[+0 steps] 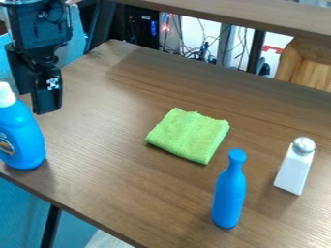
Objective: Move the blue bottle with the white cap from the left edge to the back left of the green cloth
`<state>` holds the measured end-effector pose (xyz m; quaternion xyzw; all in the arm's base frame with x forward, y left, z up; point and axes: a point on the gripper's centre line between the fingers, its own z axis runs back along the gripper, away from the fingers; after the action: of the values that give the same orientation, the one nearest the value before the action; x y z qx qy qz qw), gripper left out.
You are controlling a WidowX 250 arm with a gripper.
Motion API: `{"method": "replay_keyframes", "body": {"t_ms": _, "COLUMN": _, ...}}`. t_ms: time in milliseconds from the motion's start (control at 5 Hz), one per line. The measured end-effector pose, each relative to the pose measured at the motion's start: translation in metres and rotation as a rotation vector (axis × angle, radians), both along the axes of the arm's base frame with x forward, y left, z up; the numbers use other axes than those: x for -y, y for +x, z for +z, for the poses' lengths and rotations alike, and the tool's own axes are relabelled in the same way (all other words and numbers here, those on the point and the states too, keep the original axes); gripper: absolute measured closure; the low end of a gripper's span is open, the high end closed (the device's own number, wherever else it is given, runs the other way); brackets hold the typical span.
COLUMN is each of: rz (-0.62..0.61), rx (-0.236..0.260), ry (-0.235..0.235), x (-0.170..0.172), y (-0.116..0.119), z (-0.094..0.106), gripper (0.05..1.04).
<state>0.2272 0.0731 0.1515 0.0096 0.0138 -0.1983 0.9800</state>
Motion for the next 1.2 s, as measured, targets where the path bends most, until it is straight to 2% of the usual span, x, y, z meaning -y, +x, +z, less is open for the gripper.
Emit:
{"method": "replay_keyframes", "body": {"t_ms": 200, "rz": 0.002, "rx": -0.023, "ry": -0.007, "x": 0.001, "y": -0.001, "z": -0.006, "gripper": 0.083}}
{"method": "replay_keyframes", "body": {"t_ms": 400, "rz": 0.022, "rx": -0.032, "ry": 0.015, "x": -0.002, "y": -0.002, "z": -0.007, "gripper": 0.083}}
{"method": "replay_keyframes", "body": {"t_ms": 600, "rz": -0.004, "rx": -0.038, "ry": 0.014, "x": -0.002, "y": -0.003, "z": -0.006, "gripper": 0.083}}
{"method": "replay_keyframes", "body": {"t_ms": 800, "rz": 0.019, "rx": -0.051, "ry": 0.053, "x": -0.017, "y": -0.008, "z": -0.005, "gripper": 0.083}}
{"method": "replay_keyframes", "body": {"t_ms": 1000, "rz": 0.064, "rx": -0.049, "ry": 0.053, "x": -0.041, "y": -0.017, "z": -0.003, "gripper": 0.083}}
{"method": "replay_keyframes", "body": {"t_ms": 1200, "rz": 0.065, "rx": -0.029, "ry": 0.060, "x": -0.046, "y": -0.014, "z": 0.009, "gripper": 0.083}}
